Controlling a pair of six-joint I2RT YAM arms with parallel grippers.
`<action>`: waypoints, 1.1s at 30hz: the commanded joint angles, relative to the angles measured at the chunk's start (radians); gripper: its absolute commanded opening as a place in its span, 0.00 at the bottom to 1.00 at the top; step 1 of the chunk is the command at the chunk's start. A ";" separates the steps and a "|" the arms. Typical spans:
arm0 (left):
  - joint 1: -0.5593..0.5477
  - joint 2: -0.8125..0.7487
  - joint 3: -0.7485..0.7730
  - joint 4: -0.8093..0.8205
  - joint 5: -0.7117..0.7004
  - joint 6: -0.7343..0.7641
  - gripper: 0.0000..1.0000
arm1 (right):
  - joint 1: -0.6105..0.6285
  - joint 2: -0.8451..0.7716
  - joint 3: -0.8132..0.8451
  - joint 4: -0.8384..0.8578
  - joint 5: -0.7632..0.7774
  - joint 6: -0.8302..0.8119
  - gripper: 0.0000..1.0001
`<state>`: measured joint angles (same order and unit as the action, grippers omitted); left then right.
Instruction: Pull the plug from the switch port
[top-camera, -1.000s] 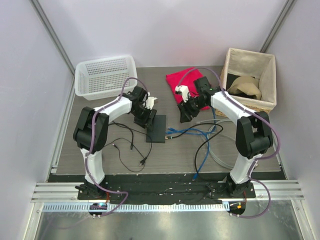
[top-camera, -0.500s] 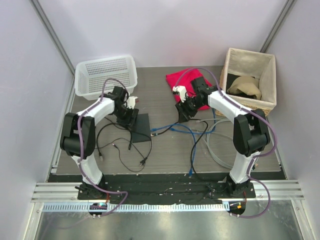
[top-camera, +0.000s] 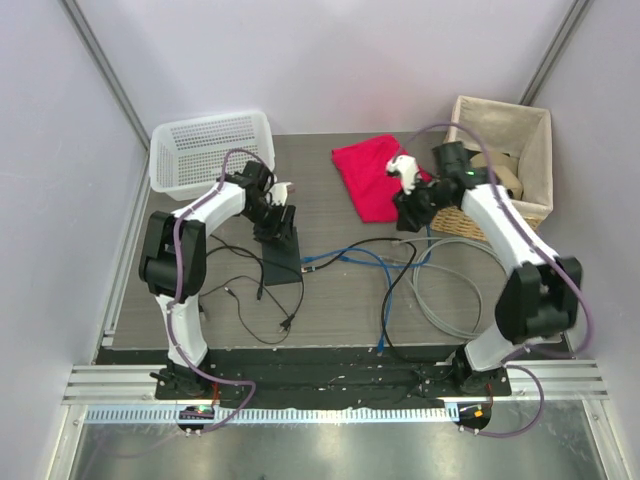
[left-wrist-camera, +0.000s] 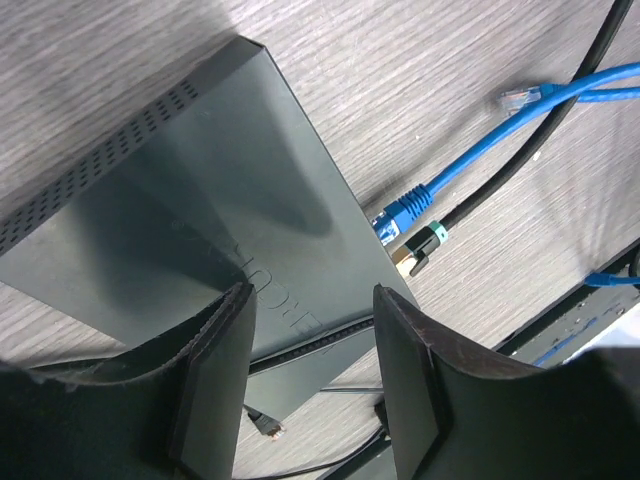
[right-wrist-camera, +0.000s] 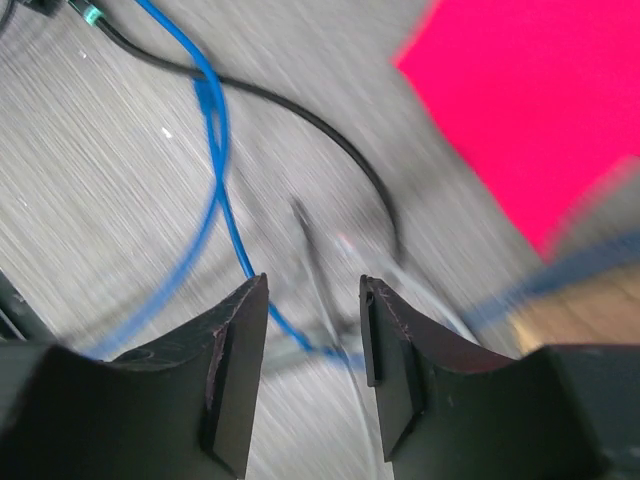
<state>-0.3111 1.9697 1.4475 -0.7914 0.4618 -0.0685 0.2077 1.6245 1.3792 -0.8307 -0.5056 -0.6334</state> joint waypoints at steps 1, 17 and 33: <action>0.004 0.038 -0.032 0.011 -0.017 -0.014 0.56 | -0.066 -0.214 -0.071 -0.166 0.010 -0.237 0.49; 0.003 0.066 -0.033 0.003 -0.012 -0.007 0.56 | -0.093 -0.240 -0.464 0.202 0.151 -0.359 0.71; 0.003 0.064 -0.047 -0.005 -0.028 0.009 0.56 | -0.080 -0.124 -0.397 0.089 0.164 -0.437 0.38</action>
<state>-0.3073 1.9827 1.4494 -0.7845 0.5098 -0.0959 0.1291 1.5795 0.9447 -0.6521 -0.3630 -1.0096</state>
